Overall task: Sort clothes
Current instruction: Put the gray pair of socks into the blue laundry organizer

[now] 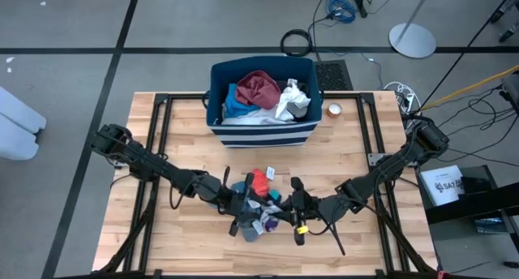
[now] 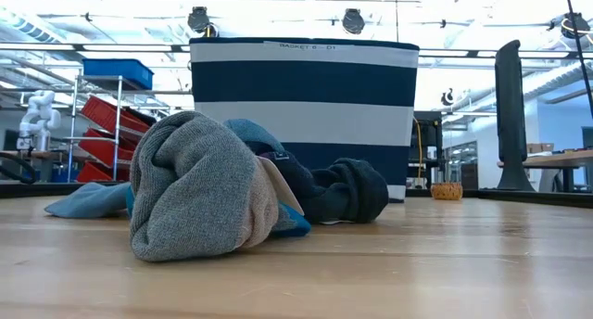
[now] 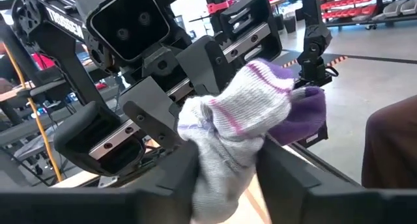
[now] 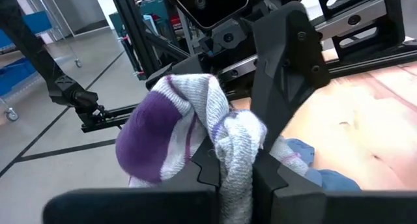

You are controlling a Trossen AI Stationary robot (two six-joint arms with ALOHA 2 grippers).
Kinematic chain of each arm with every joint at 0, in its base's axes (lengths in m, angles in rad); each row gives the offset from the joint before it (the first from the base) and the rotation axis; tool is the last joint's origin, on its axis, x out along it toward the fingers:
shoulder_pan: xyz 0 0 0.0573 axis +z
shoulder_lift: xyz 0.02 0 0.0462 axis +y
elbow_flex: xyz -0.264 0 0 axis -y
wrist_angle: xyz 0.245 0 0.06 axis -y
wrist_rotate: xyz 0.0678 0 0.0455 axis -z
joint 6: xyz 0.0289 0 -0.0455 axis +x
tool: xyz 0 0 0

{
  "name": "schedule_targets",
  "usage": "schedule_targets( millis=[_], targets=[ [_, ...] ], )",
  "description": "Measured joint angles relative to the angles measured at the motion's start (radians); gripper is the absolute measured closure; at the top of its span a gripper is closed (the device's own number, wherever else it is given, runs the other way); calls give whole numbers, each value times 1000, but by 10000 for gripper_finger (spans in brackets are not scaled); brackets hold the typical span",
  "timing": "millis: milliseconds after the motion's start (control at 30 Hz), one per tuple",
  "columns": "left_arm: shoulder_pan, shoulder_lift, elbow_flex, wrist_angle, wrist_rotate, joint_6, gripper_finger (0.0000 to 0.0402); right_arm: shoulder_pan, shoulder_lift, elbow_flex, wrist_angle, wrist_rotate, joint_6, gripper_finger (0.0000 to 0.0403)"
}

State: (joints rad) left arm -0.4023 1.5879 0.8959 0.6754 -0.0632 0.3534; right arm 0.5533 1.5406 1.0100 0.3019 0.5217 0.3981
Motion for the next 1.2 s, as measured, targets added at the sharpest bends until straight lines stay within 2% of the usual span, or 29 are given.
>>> schedule_targets(
  millis=[200,233,533,700,900,1200],
  targets=[
    [-7,0,0,-7,1,8,376,2,0,0,-22,-8,-17,337],
    [-8,0,0,-8,2,18,386,3,0,0,-24,-7,-25,329],
    [-16,1,0,-10,-56,29,391,22,-12,0,-58,30,-187,239],
    [-19,-9,1,-54,-194,30,392,37,-97,0,-171,42,-180,212],
    [-41,-71,2,-156,-334,30,393,80,-227,2,-331,37,-58,211],
    [-60,-277,2,-203,-713,27,394,144,-260,2,-485,80,62,215]
  ],
)
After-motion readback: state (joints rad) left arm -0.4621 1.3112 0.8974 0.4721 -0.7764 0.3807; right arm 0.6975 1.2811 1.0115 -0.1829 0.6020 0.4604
